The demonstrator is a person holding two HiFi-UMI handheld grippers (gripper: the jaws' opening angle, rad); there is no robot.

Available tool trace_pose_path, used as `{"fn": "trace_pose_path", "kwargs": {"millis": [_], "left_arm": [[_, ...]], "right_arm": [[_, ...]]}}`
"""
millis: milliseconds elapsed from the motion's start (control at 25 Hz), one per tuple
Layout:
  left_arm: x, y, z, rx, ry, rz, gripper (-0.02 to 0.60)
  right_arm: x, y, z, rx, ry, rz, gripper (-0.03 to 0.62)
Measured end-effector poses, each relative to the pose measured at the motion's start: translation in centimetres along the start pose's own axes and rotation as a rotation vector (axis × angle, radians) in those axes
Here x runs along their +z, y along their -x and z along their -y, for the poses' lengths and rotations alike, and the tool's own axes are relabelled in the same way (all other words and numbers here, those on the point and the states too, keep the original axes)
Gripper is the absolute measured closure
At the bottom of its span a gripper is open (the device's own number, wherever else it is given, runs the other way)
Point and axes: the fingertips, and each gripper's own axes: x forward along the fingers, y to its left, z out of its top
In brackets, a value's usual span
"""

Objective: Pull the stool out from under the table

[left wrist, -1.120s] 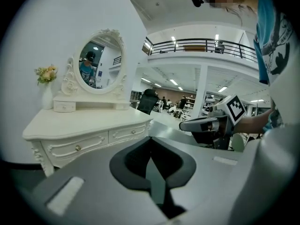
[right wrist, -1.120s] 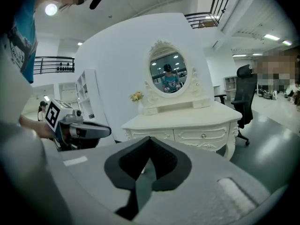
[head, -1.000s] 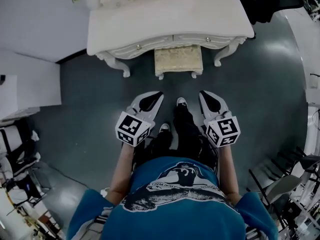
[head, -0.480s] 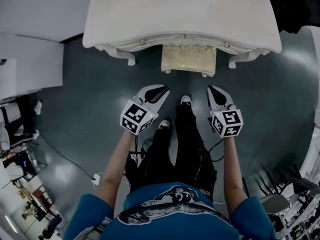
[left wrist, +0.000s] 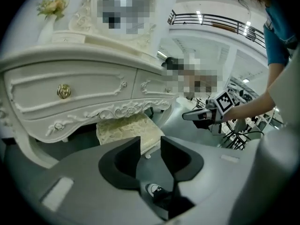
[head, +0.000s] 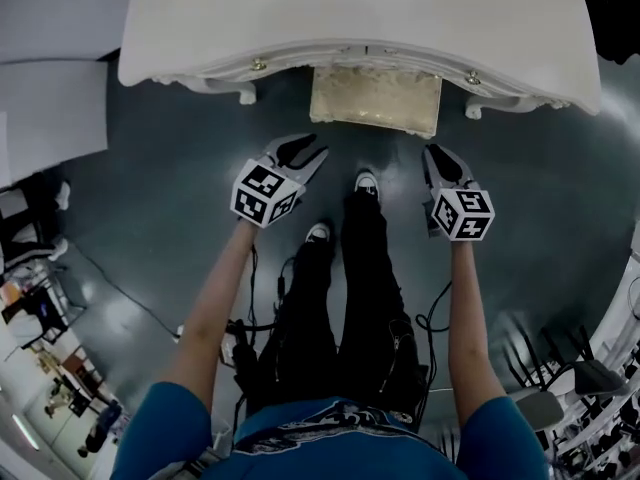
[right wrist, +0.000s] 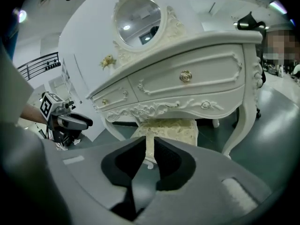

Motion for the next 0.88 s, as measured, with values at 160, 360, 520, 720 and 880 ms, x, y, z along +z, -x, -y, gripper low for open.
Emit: {"fn": "trace_pose_path", "kwargs": {"millis": [160,360,520,720,880], "left_arm": [[-2.1,-3.4,-2.5,0.006,0.115,-0.007,0.421],[-5.1,-7.4,-6.8,0.035,0.222,-0.059,0.386],[-7.1,-10.2,-10.7,0.073,0.324,-0.086,0.346],[-10.3,-12.4,-14.1,0.103,0.483,-0.099,0.271],[-11.4,-13.9,-15.1,0.074,0.626,-0.052,0.204]], "right_arm": [[-2.4,-2.9,3.8,0.007,-0.068,-0.053,0.489],[-4.9,-6.8,7.7,0.008,-0.221,-0.086,0.388],[-6.7,-9.2,10.1,-0.011,-0.267,-0.128,0.312],[-8.9,-11.3,12.3,-0.038,-0.321,-0.172,0.242],[-9.0,-12.4,13.0,-0.010,-0.482,-0.129,0.204]]}}
